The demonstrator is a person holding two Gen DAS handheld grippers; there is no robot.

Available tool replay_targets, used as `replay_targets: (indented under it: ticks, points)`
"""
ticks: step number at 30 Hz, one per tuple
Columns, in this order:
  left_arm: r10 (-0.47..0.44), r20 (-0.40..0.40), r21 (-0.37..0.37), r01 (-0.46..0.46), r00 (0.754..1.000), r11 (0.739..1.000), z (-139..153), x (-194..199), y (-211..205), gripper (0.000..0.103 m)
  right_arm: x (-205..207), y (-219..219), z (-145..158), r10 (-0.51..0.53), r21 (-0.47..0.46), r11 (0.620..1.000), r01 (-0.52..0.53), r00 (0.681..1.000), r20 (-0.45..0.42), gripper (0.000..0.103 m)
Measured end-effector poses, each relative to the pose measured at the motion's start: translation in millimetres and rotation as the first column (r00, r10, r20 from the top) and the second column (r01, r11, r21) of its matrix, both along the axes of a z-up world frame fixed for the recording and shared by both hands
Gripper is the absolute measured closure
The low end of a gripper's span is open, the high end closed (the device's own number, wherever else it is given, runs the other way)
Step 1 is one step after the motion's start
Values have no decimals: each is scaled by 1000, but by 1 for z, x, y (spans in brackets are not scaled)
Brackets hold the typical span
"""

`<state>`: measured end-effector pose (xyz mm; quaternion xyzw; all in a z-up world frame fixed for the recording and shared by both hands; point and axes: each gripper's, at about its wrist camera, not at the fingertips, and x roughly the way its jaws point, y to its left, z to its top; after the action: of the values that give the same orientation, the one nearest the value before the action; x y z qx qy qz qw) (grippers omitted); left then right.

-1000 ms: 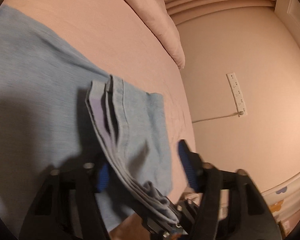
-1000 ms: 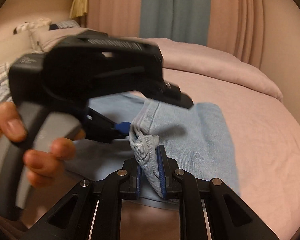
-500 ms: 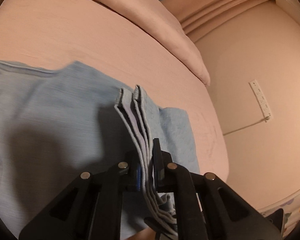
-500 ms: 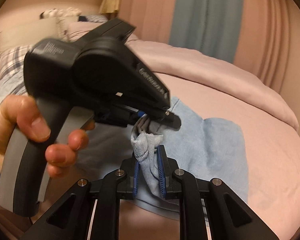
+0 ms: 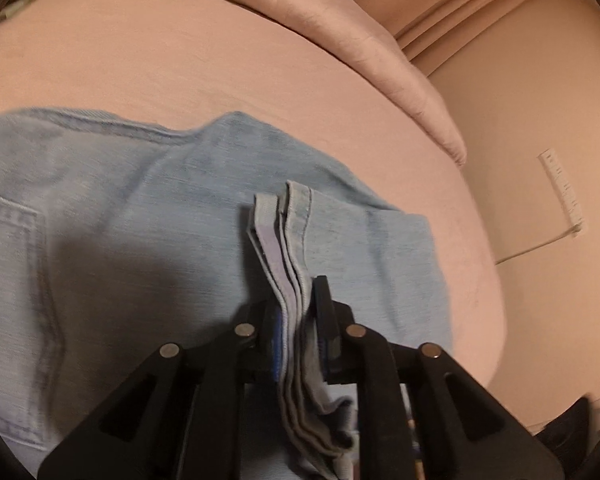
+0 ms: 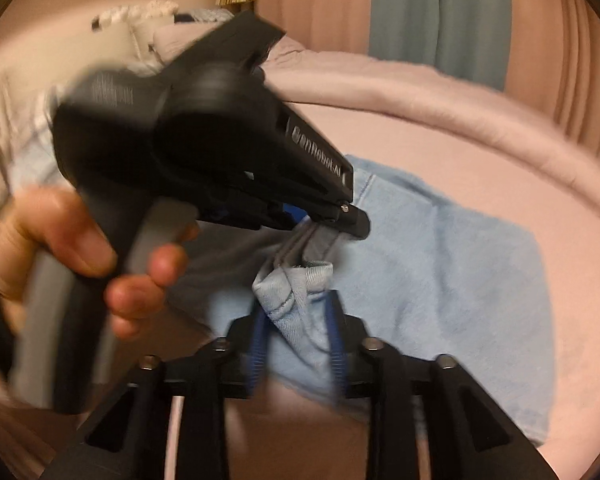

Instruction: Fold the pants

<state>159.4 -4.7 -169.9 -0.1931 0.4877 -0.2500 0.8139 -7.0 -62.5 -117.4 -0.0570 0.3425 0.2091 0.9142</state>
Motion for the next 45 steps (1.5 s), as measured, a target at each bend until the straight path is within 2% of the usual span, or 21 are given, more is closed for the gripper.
replay_targets:
  ticks: [1, 5, 8, 10, 12, 15, 17, 18, 20, 23, 25, 26, 28, 32, 35, 37, 40, 42, 43, 45]
  points:
    - [1, 10, 24, -2, 1000, 1000, 1, -2, -1, 85, 0, -7, 4, 13, 42, 999, -12, 1000, -17, 63]
    - [4, 74, 150, -15, 997, 989, 7, -4, 2, 82, -5, -54, 25, 10, 208, 978, -4, 1000, -25, 60]
    - [34, 120, 213, -60, 992, 975, 17, -9, 11, 86, 0, -109, 43, -92, 316, 944, 94, 996, -21, 54]
    - [43, 145, 203, -72, 988, 977, 25, -12, 17, 86, 9, -139, 43, -163, 347, 923, 165, 986, -36, 53]
    - [20, 186, 194, -57, 982, 979, 36, -21, 12, 86, 25, -165, 40, -253, 318, 911, 263, 965, -72, 53]
    - [-71, 221, 183, 30, 973, 983, 43, -33, -11, 85, 58, -185, 32, -293, 285, 906, 314, 949, -114, 54]
    - [-144, 232, 177, 104, 962, 979, 42, -39, -31, 85, 79, -187, 26, -289, 278, 905, 322, 945, -153, 67]
    - [-174, 228, 174, 136, 958, 975, 40, -41, -43, 85, 91, -188, 25, -295, 276, 901, 334, 939, -175, 68]
    - [-214, 191, 195, 177, 958, 965, 25, -43, -59, 85, 108, -189, 22, -298, 269, 900, 344, 934, -196, 78]
    - [-222, 112, 224, 193, 969, 955, -2, -45, -68, 85, 127, -180, 8, -298, 189, 918, 348, 922, -248, 79]
    - [-214, 134, 193, 187, 968, 963, -9, -50, -60, 85, 132, -174, -3, -276, 151, 933, 328, 918, -286, 80]
    - [-213, 137, 179, 187, 967, 966, -8, -53, -56, 85, 134, -174, -5, -275, 133, 937, 322, 918, -285, 86]
    - [-215, 134, 166, 192, 967, 967, -8, -57, -49, 85, 131, -173, -4, -275, 112, 943, 314, 923, -271, 86]
    - [-207, 120, 149, 189, 971, 971, -10, -61, -42, 85, 118, -179, 4, -303, 156, 923, 352, 914, -270, 86]
    - [-203, 121, 142, 185, 972, 972, -9, -67, -39, 85, 88, -178, 19, -274, 226, 920, 321, 937, -215, 86]
    - [-200, 119, 135, 183, 973, 974, -7, -70, -40, 85, 63, -169, 23, -247, 223, 931, 288, 950, -193, 86]
    - [-197, 114, 134, 181, 974, 974, -6, -70, -41, 85, 32, -152, 11, -201, 177, 955, 240, 957, -211, 86]
    - [-200, 115, 137, 184, 973, 973, -6, -70, -42, 85, 13, -138, -3, -188, 97, 972, 213, 957, -222, 86]
    - [-200, 112, 134, 185, 973, 974, -6, -68, -42, 85, 1, -130, -12, -200, 42, 976, 212, 959, -198, 86]
    - [-193, 100, 115, 181, 976, 977, -6, -65, -41, 85, -13, -126, -16, -223, 37, 973, 230, 966, -134, 86]
